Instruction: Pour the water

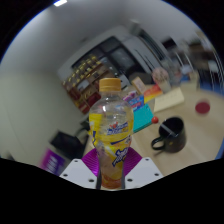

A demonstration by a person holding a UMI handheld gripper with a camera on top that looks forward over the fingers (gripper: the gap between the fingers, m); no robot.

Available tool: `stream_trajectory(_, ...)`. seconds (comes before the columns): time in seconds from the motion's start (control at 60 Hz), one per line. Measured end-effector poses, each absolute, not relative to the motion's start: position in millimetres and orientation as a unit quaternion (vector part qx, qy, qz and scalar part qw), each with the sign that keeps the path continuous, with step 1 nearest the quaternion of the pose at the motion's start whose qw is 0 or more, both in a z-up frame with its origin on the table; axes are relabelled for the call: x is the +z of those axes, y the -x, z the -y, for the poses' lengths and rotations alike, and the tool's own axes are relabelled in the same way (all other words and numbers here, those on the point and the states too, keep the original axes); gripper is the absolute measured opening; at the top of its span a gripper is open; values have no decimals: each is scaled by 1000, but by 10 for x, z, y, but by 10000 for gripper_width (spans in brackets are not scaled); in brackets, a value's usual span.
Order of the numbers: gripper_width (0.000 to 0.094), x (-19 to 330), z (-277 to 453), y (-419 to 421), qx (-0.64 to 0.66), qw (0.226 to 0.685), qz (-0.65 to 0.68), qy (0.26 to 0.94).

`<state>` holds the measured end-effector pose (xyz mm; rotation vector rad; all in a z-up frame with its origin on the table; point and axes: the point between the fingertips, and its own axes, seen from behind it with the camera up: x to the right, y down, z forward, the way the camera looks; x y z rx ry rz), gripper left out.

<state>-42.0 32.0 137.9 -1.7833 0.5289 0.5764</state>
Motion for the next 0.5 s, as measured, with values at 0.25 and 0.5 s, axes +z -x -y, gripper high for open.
stream_trajectory(0.25, 264, 1648, -617, 374, 557, 375, -485, 561)
stream_trajectory(0.5, 267, 2161, -426, 635, 675, 255, -567, 397)
